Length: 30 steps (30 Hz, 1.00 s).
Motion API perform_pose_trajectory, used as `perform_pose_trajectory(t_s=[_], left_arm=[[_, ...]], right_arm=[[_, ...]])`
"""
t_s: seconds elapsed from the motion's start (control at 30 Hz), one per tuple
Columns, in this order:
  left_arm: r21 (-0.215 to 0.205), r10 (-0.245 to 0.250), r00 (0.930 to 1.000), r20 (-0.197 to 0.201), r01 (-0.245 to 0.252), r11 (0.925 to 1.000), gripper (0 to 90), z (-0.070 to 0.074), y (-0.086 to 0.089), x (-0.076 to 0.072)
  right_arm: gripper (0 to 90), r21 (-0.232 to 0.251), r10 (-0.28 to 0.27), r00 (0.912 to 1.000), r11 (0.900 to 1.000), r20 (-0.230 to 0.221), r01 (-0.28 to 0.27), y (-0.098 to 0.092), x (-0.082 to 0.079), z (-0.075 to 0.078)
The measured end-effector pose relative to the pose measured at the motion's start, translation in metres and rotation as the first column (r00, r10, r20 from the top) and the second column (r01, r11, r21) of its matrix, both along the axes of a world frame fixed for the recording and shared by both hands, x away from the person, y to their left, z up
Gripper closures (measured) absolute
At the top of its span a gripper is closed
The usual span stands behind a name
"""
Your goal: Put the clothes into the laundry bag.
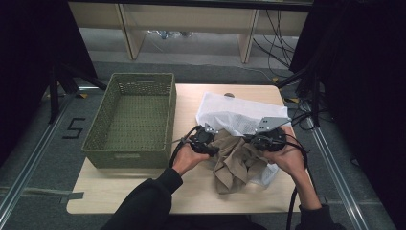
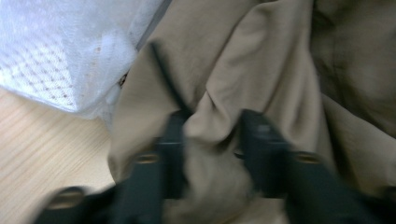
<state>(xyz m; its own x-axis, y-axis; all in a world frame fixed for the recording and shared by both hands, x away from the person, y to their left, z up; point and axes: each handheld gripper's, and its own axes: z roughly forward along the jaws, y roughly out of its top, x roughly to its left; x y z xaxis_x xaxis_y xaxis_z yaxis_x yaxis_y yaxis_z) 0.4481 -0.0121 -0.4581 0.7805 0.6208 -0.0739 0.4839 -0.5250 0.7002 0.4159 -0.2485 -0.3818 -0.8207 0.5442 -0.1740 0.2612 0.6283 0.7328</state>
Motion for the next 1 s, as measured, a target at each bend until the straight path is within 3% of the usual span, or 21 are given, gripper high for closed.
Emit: perform_pose_trajectory(t_s=[0.07, 0.17, 0.3, 0.43, 0.57, 0.63, 0.7, 0.8, 0.83, 0.93, 1.0], left_arm=[[-0.015, -0.038, 0.999, 0.025, 0.038, 0.9992, 80.3, 0.01, -0.004, -0.013], [-0.086, -0.094, 0.9955, 0.01, 0.095, 0.9918, 82.6, 0.019, -0.016, -0.029], [-0.114, -0.113, 0.9924, 0.048, 0.118, 0.9864, 82.8, 0.027, -0.032, -0.036], [-0.188, -0.02, 0.998, 0.06, 0.031, 0.9816, 82.6, 0.03, -0.03, -0.02], [-0.151, 0.046, 0.998, 0.043, -0.039, 0.9878, 80.9, 0.013, -0.026, -0.001], [-0.112, 0.081, 0.9941, 0.071, -0.073, 0.991, 75.2, 0.001, -0.026, 0.004], [-0.129, 0.09, 0.9944, 0.056, -0.082, 0.9883, 64.4, -0.003, -0.022, 0.002], [-0.074, 0.065, 0.9905, 0.121, -0.056, 0.9957, 40.7, 0.006, -0.012, -0.007], [-0.033, 0.072, 0.9879, 0.138, -0.068, 0.9971, 33.8, 0.01, -0.004, -0.009], [-0.02, 0.116, 0.9892, 0.09, -0.114, 0.9932, 18.2, 0.01, 0.011, -0.006], [-0.056, 0.129, 0.9905, 0.047, -0.127, 0.9904, 15.9, 0.002, 0.014, -0.003]], right_arm=[[90.0, 0.0, -0.011, 0.9999, 1.0, -0.001, 0.011, 0.001, 0.001, 0.0], [90.0, 0.001, 0.0, 1.0, 1.0, 0.009, 0.0, 0.005, 0.002, 0.0], [90.0, 0.005, 0.033, 0.9992, 0.999, 0.022, -0.033, 0.011, -0.001, 0.004], [90.0, 0.012, 0.033, 0.9992, 0.999, 0.022, -0.033, 0.006, -0.007, 0.008], [90.0, 0.023, 0.025, 0.9996, 0.999, 0.015, -0.025, -0.003, -0.014, 0.009], [90.0, 0.015, 0.014, 0.9999, 1.0, 0.004, -0.014, -0.004, -0.016, 0.006], [90.0, 0.0, 0.027, 0.9996, 1.0, 0.001, -0.027, -0.004, -0.017, 0.002], [90.0, -0.007, 0.036, 0.9993, 0.999, 0.005, -0.036, -0.006, -0.016, -0.001], [90.0, -0.003, 0.026, 0.9996, 1.0, -0.008, -0.026, -0.005, -0.016, -0.002], [90.0, -0.005, 0.026, 0.9996, 1.0, -0.007, -0.026, -0.004, -0.017, 0.0], [90.0, -0.007, 0.027, 0.9996, 1.0, -0.007, -0.027, -0.003, -0.017, 0.0]])
